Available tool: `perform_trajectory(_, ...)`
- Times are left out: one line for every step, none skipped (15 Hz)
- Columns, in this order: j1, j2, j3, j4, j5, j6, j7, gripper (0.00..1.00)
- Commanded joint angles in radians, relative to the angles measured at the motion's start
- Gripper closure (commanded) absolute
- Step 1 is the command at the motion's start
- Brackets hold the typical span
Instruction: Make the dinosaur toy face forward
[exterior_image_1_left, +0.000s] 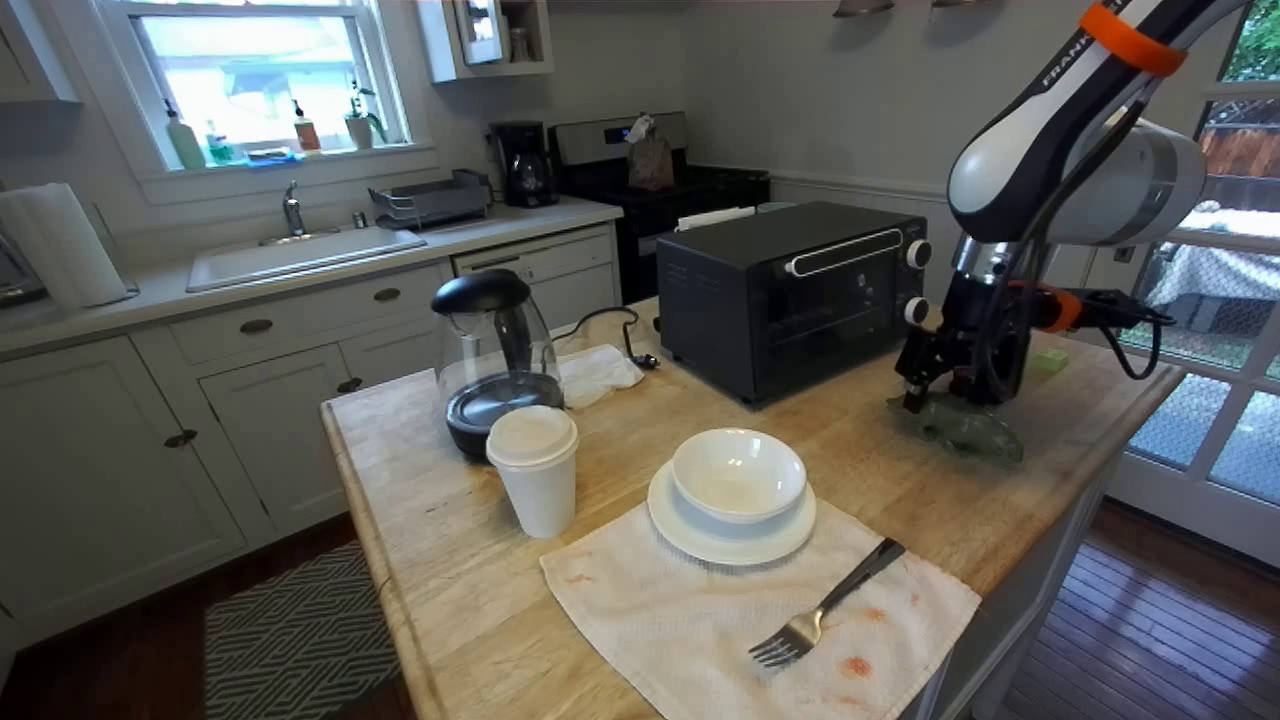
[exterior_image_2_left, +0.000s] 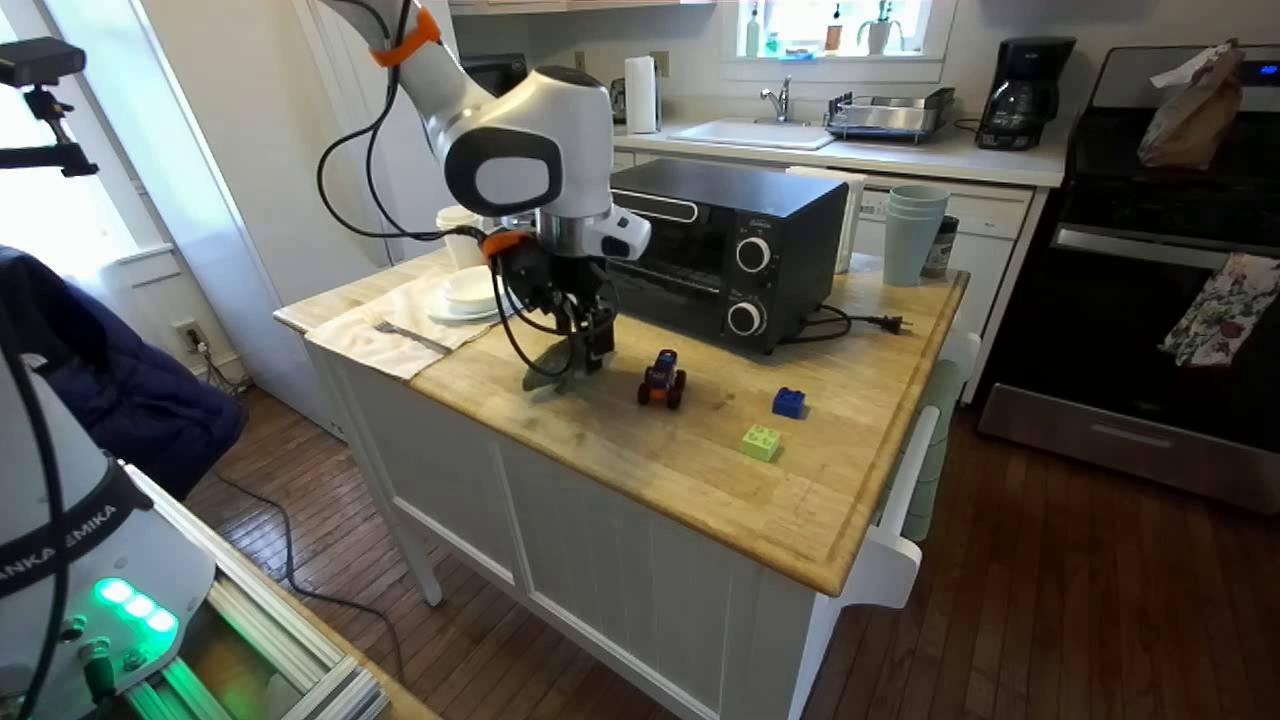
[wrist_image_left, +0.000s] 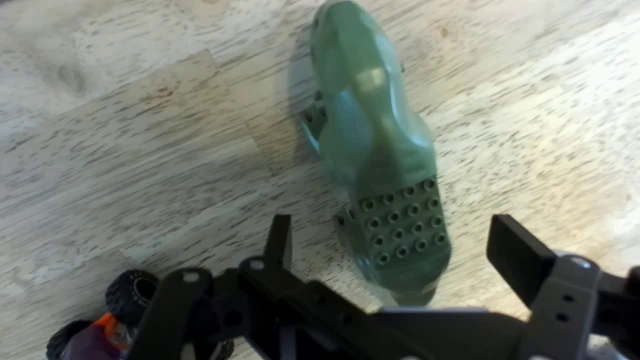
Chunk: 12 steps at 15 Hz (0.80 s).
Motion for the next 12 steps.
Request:
perform_trajectory(0.073, -0.052, -0.060, -0.039, -0.201, 0.001, 0.060, 0.00)
perform_trajectory(0.087, -0.064, -0.069, -0.044, -0.251, -0.005, 0.067, 0.00)
perform_trajectory(0.097, -0.078, -0.073, -0.051, -0.288, -0.007, 0.068, 0.00)
perform_trajectory(0.104, -0.094, -0.073, -0.059, -0.315, -0.010, 0.066, 0.00)
perform_trajectory(0.114, -0.115, -0.077, -0.071, -0.345, -0.009, 0.076, 0.00)
perform_trajectory(0.122, -0.134, -0.080, -0.082, -0.373, -0.005, 0.085, 0.00)
perform_trajectory(0.129, -0.153, -0.084, -0.094, -0.402, 0.000, 0.100, 0.00)
perform_trajectory(0.133, -0.177, -0.085, -0.107, -0.423, 0.002, 0.112, 0.00)
perform_trajectory(0.136, -0.201, -0.087, -0.118, -0.445, 0.001, 0.128, 0.00)
perform_trajectory(0.136, -0.227, -0.091, -0.132, -0.467, 0.006, 0.143, 0.00)
perform_trajectory(0.130, -0.254, -0.088, -0.143, -0.471, -0.005, 0.148, 0.00)
perform_trajectory(0.123, -0.282, -0.086, -0.155, -0.472, -0.008, 0.147, 0.00)
